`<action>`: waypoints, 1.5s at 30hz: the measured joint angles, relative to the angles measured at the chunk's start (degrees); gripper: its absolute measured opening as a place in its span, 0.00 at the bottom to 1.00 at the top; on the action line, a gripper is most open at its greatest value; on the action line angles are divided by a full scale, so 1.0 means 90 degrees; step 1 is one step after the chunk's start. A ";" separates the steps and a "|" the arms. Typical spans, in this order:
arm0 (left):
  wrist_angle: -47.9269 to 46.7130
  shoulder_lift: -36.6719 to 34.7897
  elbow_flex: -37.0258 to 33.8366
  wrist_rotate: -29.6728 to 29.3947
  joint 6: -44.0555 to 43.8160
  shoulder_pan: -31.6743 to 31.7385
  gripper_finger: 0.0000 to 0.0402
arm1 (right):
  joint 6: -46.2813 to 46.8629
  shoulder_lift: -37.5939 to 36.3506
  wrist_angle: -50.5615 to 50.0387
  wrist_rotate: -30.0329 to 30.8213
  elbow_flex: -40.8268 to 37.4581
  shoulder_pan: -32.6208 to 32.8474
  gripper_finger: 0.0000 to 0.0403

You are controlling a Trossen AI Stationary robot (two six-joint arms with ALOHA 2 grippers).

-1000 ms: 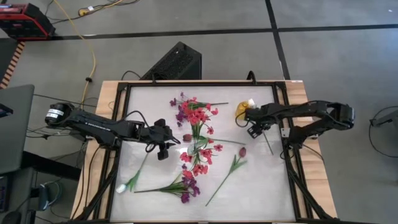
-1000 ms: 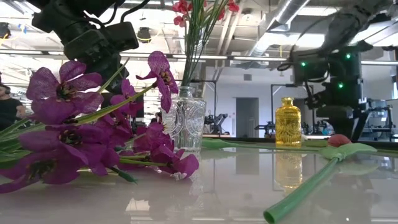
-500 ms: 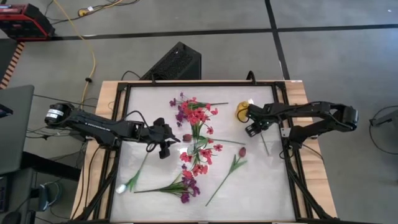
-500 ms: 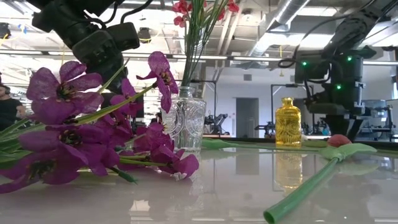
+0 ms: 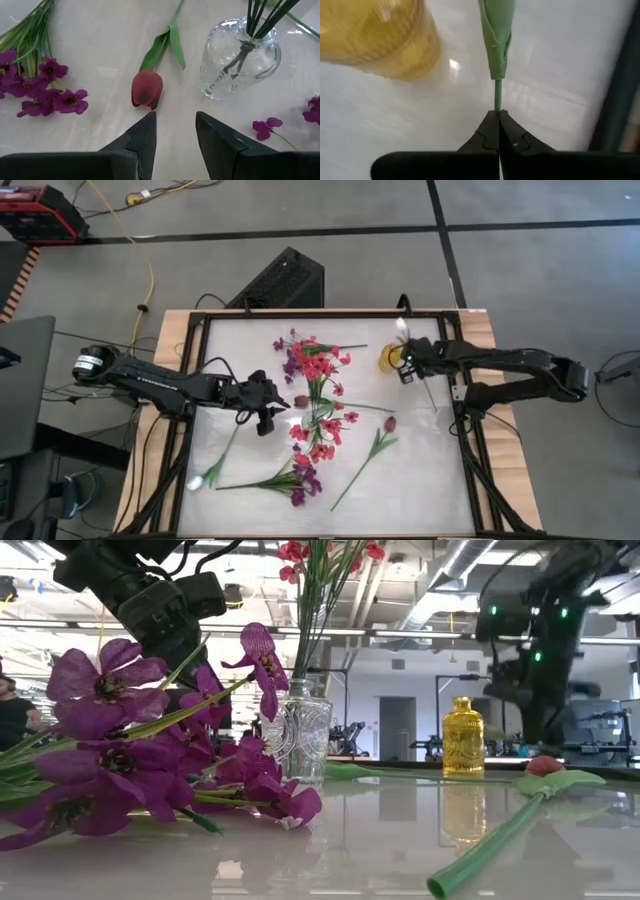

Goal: Sort flowers into vase by color
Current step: Put the top white tulip into the transparent vase

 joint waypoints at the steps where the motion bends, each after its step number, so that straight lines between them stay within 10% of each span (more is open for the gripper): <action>1: 0.0000 0.0000 0.0000 0.0000 0.0000 0.0000 0.31 | -0.0006 -0.0152 -0.0155 0.0199 0.0118 -0.0023 0.04; 9: -0.0015 0.0000 0.0000 0.0384 0.0032 -0.0002 0.31 | -0.0538 -0.1618 0.0152 0.0645 0.0909 0.0329 0.04; 19: 0.0908 -0.0090 0.0000 0.1874 0.1036 -0.0126 0.31 | -0.1163 -0.2369 0.2931 -0.0044 0.0995 0.2904 0.05; 29: 0.0959 -0.1099 0.0000 0.1943 0.1551 -0.0124 0.31 | -0.4153 -0.0663 0.7749 0.0796 0.0551 0.5518 0.05; 45: 0.1200 -0.1139 0.0000 0.1934 0.1540 -0.0121 0.31 | -0.4960 0.2700 1.5240 0.0264 -0.0967 0.5012 0.05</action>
